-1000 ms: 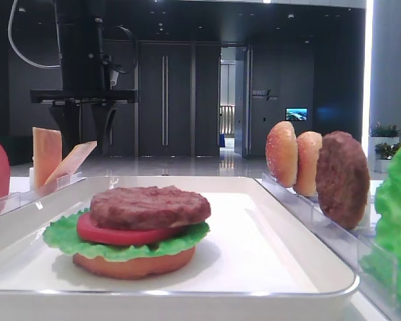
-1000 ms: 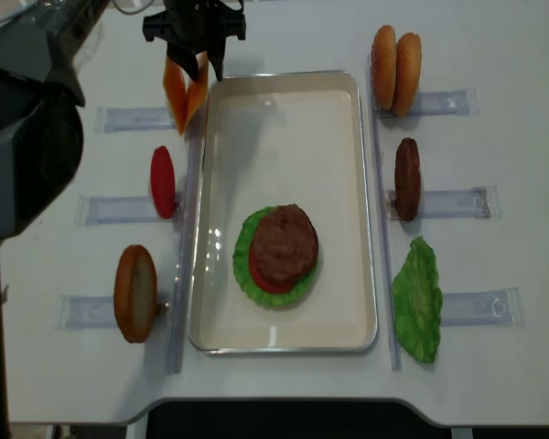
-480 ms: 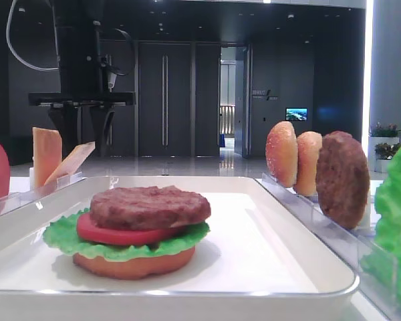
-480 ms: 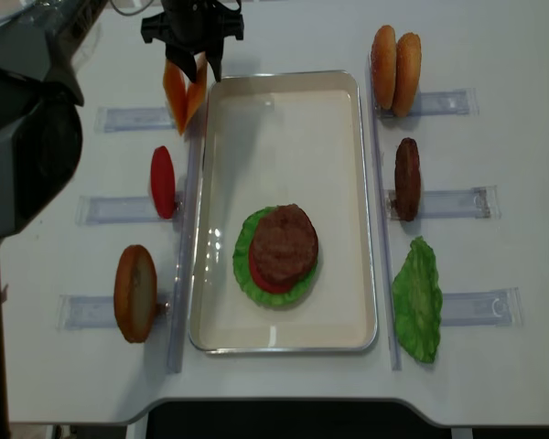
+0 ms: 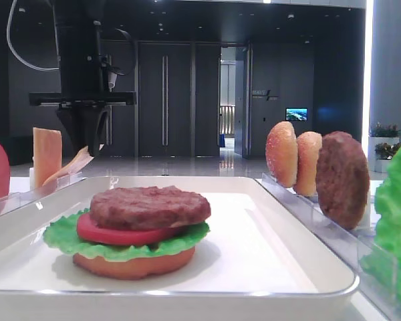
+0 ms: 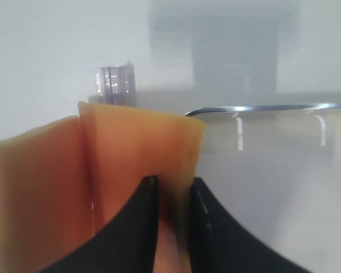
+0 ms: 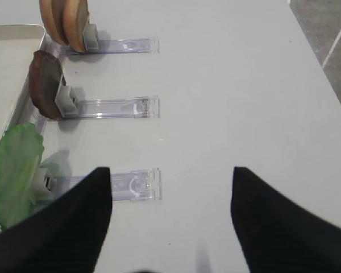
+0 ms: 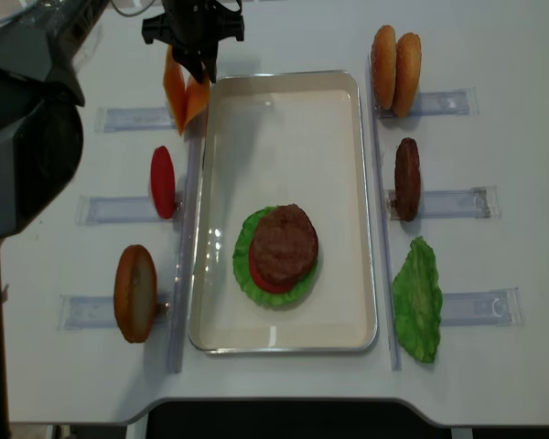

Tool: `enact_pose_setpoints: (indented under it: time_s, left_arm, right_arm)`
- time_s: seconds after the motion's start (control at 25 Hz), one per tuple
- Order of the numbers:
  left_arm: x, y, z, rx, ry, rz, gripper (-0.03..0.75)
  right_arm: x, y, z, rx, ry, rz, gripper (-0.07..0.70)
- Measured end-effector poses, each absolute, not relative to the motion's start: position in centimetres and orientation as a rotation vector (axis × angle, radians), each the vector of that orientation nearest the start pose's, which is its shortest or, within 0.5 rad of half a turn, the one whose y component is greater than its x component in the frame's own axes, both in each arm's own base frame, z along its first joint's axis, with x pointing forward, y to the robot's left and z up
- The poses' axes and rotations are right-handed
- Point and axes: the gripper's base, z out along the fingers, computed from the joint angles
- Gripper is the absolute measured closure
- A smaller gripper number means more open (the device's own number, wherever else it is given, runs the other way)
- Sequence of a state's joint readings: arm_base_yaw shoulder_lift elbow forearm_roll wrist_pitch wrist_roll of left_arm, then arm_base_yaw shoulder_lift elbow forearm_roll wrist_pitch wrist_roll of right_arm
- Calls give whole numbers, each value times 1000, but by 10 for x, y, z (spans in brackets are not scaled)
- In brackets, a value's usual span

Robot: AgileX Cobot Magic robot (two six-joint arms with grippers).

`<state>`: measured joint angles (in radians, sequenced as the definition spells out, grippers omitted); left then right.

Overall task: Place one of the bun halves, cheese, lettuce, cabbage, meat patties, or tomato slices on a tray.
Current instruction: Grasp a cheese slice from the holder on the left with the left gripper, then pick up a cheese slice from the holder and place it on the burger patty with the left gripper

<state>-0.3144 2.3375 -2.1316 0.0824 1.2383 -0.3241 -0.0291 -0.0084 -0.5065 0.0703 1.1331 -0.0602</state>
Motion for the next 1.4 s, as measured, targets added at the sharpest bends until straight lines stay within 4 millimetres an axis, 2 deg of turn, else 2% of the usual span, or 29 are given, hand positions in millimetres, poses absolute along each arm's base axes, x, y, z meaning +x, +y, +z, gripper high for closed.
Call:
enact_pose_setpoints:
  time_s: [0.2,0.68,0.88,1.4]
  left_arm:
    - [473,-146,203,12,2912,11,672]
    - [472,-147,207,34,2909,4,683]
    - [470,-144,215,33,2899,2,683]
    - [452,-143,256,21,2849,-97,683]
  right_arm:
    - [-10,6,273,-40,2099,31,198]
    - [-10,6,273,-40,2099,31,198]
    - [-10,6,273,-40,2099,31,198]
    - [-10,6,273,-40,2099,32,198]
